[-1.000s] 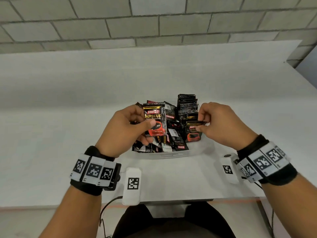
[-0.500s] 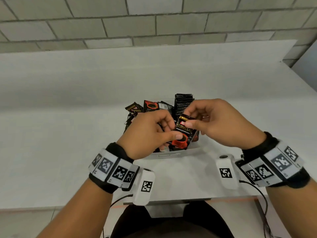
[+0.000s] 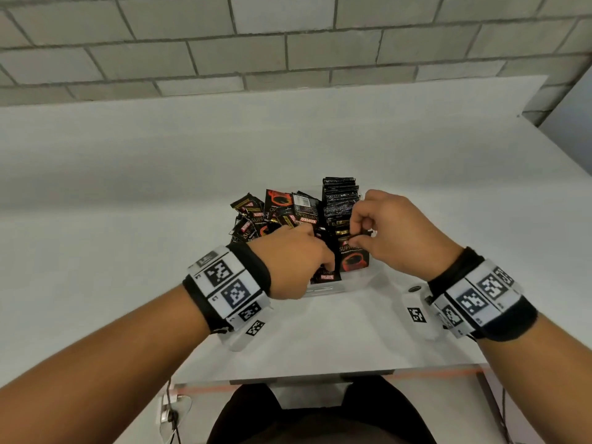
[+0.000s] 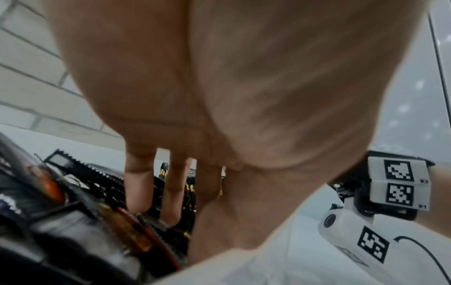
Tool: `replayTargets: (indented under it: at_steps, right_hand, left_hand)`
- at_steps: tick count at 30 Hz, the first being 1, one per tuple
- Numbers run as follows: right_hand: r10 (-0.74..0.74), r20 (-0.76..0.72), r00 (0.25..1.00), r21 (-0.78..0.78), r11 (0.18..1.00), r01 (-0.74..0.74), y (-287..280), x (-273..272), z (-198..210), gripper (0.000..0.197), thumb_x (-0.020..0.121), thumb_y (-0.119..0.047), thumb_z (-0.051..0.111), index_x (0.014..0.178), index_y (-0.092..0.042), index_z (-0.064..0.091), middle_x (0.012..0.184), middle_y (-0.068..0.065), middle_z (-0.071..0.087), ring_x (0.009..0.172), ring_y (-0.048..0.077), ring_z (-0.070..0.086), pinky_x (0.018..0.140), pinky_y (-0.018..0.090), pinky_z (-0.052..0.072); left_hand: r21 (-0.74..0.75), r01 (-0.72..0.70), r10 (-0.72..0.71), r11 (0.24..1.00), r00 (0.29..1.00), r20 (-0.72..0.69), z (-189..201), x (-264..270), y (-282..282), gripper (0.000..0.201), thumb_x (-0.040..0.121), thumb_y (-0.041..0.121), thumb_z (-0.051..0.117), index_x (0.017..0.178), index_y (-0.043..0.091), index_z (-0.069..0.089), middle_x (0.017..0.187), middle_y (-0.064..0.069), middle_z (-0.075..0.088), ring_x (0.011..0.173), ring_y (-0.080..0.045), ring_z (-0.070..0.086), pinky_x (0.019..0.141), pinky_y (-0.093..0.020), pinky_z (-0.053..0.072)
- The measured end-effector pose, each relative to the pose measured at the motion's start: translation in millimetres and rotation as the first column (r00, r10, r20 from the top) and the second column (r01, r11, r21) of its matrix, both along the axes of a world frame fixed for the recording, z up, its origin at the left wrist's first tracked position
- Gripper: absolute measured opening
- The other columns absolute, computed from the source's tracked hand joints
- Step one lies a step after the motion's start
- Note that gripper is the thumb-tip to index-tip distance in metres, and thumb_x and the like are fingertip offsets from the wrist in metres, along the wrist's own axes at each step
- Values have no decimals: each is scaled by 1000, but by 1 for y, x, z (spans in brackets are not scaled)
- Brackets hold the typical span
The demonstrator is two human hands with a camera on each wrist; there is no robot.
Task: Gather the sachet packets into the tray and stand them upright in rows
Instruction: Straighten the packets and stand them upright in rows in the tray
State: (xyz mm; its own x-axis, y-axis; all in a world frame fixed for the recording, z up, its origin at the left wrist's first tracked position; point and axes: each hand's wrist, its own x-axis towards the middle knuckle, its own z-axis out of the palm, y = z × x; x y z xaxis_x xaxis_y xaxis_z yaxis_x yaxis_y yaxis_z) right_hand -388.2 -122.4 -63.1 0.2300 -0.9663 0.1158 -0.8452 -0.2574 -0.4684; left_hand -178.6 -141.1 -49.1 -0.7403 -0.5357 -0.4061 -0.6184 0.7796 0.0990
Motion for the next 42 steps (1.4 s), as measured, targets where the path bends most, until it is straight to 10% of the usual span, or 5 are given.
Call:
replayTargets:
  at_steps: [7,21,26,31,42]
  right_hand:
    - [-2,-3,1000,31,1000,2,0,-2,-2,47,68,-11,87,101,-28,59,90,-11,49,76,3,50,66,26,44]
    - [13,-21,1000,45,999,-12,3,-2,4,53,71,-17,87,112,-31,57,98,-13,44,81,-8,45,70,21,40]
    - [24,208,978,41,999,-33,11,1,20,42,78,-7,72,110,-31,61,98,-8,56,83,7,55,73,27,47]
    - [-15,594,804,81,996,-42,22,19,41,33,83,-27,81,110,-29,63,98,-2,65,80,24,64,70,34,54]
    - [-22,747,665,-202,945,258,23,29,46,15,84,-3,78,91,-15,71,83,13,63,68,24,64,57,36,58]
  left_hand:
    - [-72,24,-21,997,999,35,-9,2,-15,63,91,39,69,149,34,43,149,3,42,133,-22,36,107,-46,42]
    - [1,-181,175,983,945,-278,20,21,-10,31,99,15,55,126,27,64,113,1,60,102,-18,56,91,-38,47]
    - [262,-407,483,875,712,-509,36,39,-5,22,97,21,64,118,24,57,100,3,72,69,-12,70,67,-33,58]
    - [792,-221,810,569,318,-493,44,42,4,22,96,6,65,115,9,56,100,-18,74,77,-45,75,70,-55,63]
    - [854,-88,856,513,124,-501,25,46,13,42,92,5,66,128,2,44,98,-25,72,65,-44,70,49,-36,60]
